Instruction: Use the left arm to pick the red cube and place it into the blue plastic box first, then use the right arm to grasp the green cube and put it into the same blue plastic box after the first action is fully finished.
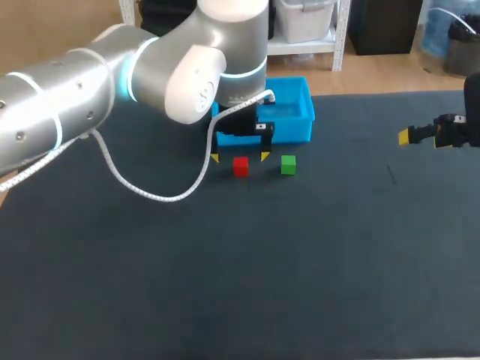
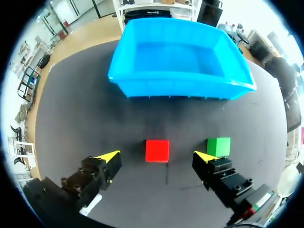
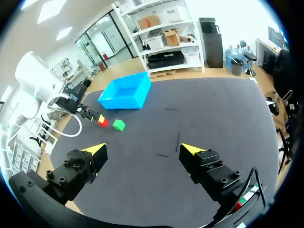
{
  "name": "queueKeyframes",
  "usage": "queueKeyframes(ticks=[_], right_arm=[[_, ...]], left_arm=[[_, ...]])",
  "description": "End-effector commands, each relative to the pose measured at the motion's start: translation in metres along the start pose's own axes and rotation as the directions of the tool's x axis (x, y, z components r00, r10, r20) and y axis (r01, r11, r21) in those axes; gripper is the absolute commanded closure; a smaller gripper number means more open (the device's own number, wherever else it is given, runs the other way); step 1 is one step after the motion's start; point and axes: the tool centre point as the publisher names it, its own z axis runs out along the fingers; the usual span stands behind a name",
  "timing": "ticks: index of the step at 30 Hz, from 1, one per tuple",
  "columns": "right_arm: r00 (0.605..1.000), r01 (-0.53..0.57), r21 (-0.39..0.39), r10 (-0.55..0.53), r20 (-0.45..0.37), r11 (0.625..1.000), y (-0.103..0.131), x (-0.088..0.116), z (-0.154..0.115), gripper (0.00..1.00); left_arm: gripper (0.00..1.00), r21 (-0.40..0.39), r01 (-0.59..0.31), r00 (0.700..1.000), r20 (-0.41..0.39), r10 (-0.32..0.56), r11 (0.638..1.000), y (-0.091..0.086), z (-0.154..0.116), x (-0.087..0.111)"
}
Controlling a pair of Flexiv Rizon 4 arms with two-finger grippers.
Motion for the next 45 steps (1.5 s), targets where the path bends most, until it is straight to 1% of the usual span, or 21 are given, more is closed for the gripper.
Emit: queueKeyframes(ticks=[1, 3, 10, 19, 28, 39, 40, 41, 42, 43, 44, 45], right_arm=[[1.000, 0.001, -0.001, -0.001, -0.001, 1.000, 0.000, 0.000, 0.000, 0.00], [1.000, 0.001, -0.001, -0.001, -0.001, 1.000, 0.000, 0.000, 0.000, 0.00], [1.000, 0.001, -0.001, -0.001, -0.001, 1.000, 0.000, 0.000, 0.000, 0.00], [1.000, 0.001, -0.001, -0.001, -0.001, 1.000, 0.000, 0.000, 0.000, 0.00], [1.000, 0.001, -0.001, -0.001, -0.001, 1.000, 0.000, 0.000, 0.000, 0.00], [1.000, 0.001, -0.001, -0.001, -0.001, 1.000, 0.000, 0.000, 0.000, 0.00], [1.000, 0.001, -0.001, -0.001, -0.001, 1.000, 0.000, 0.000, 0.000, 0.00], [1.000, 0.001, -0.001, -0.001, -0.001, 1.000, 0.000, 0.000, 0.000, 0.00], [1.000, 0.001, -0.001, -0.001, -0.001, 1.000, 0.000, 0.000, 0.000, 0.00], [1.000, 0.001, -0.001, -0.001, -0.001, 1.000, 0.000, 0.000, 0.000, 0.00], [1.000, 0.001, -0.001, -0.001, -0.001, 1.000, 0.000, 0.000, 0.000, 0.00], [1.000, 0.001, -0.001, -0.001, -0.001, 1.000, 0.000, 0.000, 0.000, 0.00]], left_arm=[[0.00, 0.001, 0.011, 0.999, -0.050, -0.011, 1.000, -0.004, 0.010, -0.011], [0.00, 0.002, 0.017, 0.999, -0.050, -0.017, 1.000, -0.005, 0.014, -0.013], [0.00, 0.007, 0.030, 0.998, -0.048, -0.030, 1.000, -0.006, 0.020, -0.007], [0.00, 0.017, 0.054, 0.998, -0.040, -0.053, 0.998, -0.008, 0.029, -0.008], [0.00, 0.003, 0.054, 0.998, -0.025, -0.054, 0.999, -0.008, 0.031, -0.011], [0.00, -0.005, 0.048, 0.999, -0.025, -0.048, 0.999, -0.004, 0.037, -0.011], [0.09, -0.003, 0.047, 0.999, -0.026, -0.047, 0.999, -0.004, 0.037, -0.011], [0.21, -0.003, 0.044, 0.999, -0.026, -0.044, 0.999, -0.003, 0.038, -0.011], [0.38, -0.002, 0.043, 0.999, -0.027, -0.043, 0.999, -0.003, 0.038, -0.010], [0.47, -0.002, 0.041, 0.999, -0.027, -0.041, 0.999, -0.003, 0.038, -0.010], [0.48, -0.003, 0.039, 0.999, -0.026, -0.039, 0.999, -0.003, 0.039, -0.011], [0.55, -0.002, 0.038, 0.999, -0.027, -0.038, 0.999, -0.003, 0.039, -0.011]])
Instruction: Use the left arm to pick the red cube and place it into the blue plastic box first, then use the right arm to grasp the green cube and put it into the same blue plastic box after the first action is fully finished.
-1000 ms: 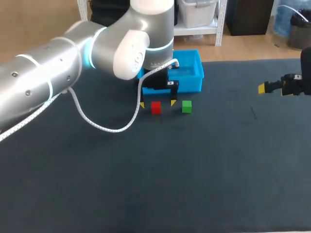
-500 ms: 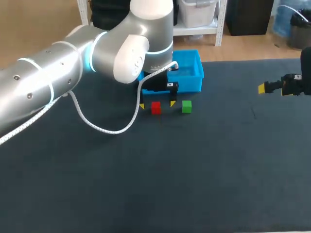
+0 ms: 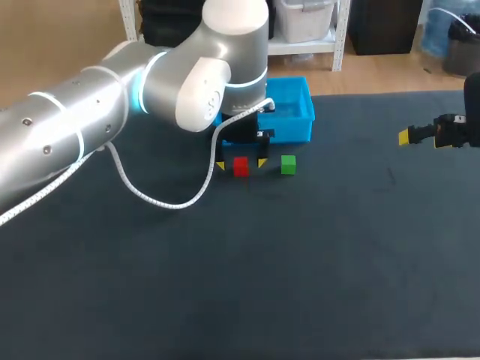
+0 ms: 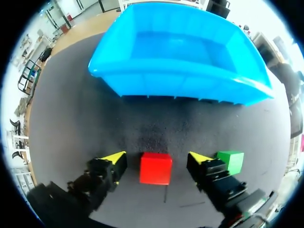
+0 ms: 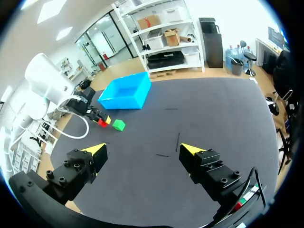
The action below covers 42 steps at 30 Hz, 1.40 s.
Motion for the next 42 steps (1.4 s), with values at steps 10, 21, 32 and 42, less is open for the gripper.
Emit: queueKeyframes(ticks=[10, 21, 32, 42], right_arm=[[1.000, 0.001, -0.001, -0.001, -0.001, 1.000, 0.000, 0.000, 0.000, 0.00], [1.000, 0.001, -0.001, -0.001, -0.001, 1.000, 0.000, 0.000, 0.000, 0.00], [1.000, 0.001, -0.001, -0.001, -0.001, 1.000, 0.000, 0.000, 0.000, 0.00], [1.000, 0.001, -0.001, -0.001, -0.001, 1.000, 0.000, 0.000, 0.000, 0.00]], left_arm=[[1.00, -0.014, -0.007, 1.000, -0.005, 0.007, 1.000, 0.001, 0.007, -0.002], [1.00, -0.009, -0.038, 0.999, 0.028, 0.038, 0.999, -0.001, -0.015, 0.001], [1.00, 0.054, -0.051, 0.996, 0.082, 0.046, 0.997, 0.003, -0.077, -0.006], [1.00, 0.096, -0.085, 0.981, 0.182, 0.067, 0.992, 0.002, -0.138, -0.016]])
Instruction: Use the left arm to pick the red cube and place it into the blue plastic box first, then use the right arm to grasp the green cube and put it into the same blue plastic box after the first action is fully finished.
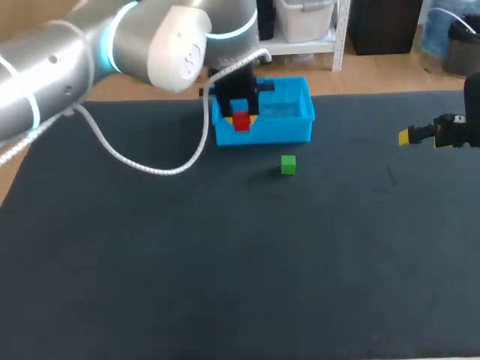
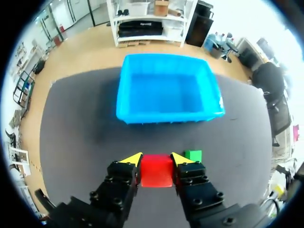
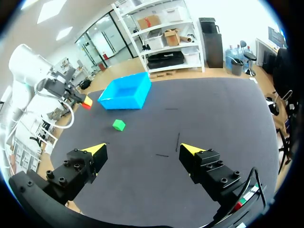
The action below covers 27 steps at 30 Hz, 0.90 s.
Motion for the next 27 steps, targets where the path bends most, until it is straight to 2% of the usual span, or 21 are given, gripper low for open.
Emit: queueKeyframes(ticks=[1, 16, 22, 27], right_arm=[[1.000, 0.001, -0.001, -0.001, -0.001, 1.000, 0.000, 0.000, 0.000, 0.00], [1.000, 0.001, -0.001, -0.001, -0.001, 1.000, 0.000, 0.000, 0.000, 0.00], [1.000, 0.001, -0.001, -0.001, -0.001, 1.000, 0.000, 0.000, 0.000, 0.00], [1.000, 0.001, -0.001, -0.001, -0.001, 1.000, 0.000, 0.000, 0.000, 0.00]], left_arm=[[1.00, 0.010, -0.006, 0.999, 0.048, 0.006, 1.000, 0.004, -0.026, 0.007], [1.00, 0.044, -0.033, 0.995, 0.093, 0.029, 0.998, 0.007, -0.033, 0.007], [1.00, 0.045, -0.048, 0.993, 0.107, 0.043, 0.998, 0.002, -0.030, -0.010], [1.00, 0.029, -0.062, 0.992, 0.113, 0.058, 0.998, 0.003, -0.024, -0.032]])
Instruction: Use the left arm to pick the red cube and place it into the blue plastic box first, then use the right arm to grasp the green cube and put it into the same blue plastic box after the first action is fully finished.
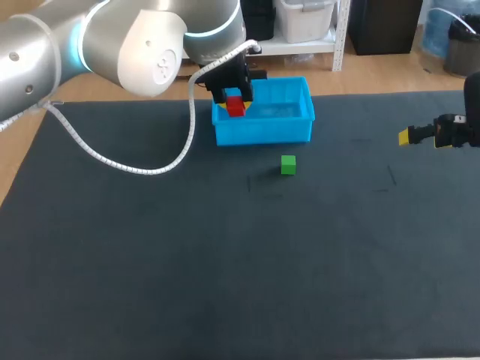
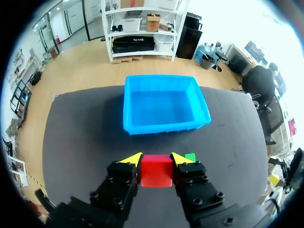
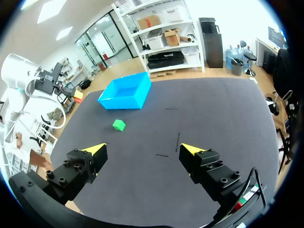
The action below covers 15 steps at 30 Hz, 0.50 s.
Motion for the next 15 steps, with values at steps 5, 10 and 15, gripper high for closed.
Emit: queueKeyframes(ticks=[5, 10, 15], right_arm=[[1.000, 0.001, -0.001, -0.001, -0.001, 1.000, 0.000, 0.000, 0.000, 0.00], [1.000, 0.001, -0.001, -0.001, -0.001, 1.000, 0.000, 0.000, 0.000, 0.00], [1.000, 0.001, -0.001, -0.001, -0.001, 1.000, 0.000, 0.000, 0.000, 0.00]], left_arm=[[1.00, 0.002, -0.030, 1.000, -0.006, 0.030, 1.000, -0.002, 0.025, -0.048], [1.00, 0.016, -0.034, 0.999, -0.002, 0.034, 0.999, 0.001, 0.045, -0.070], [1.00, 0.019, -0.042, 0.999, -0.001, 0.043, 0.999, 0.005, 0.063, -0.087]])
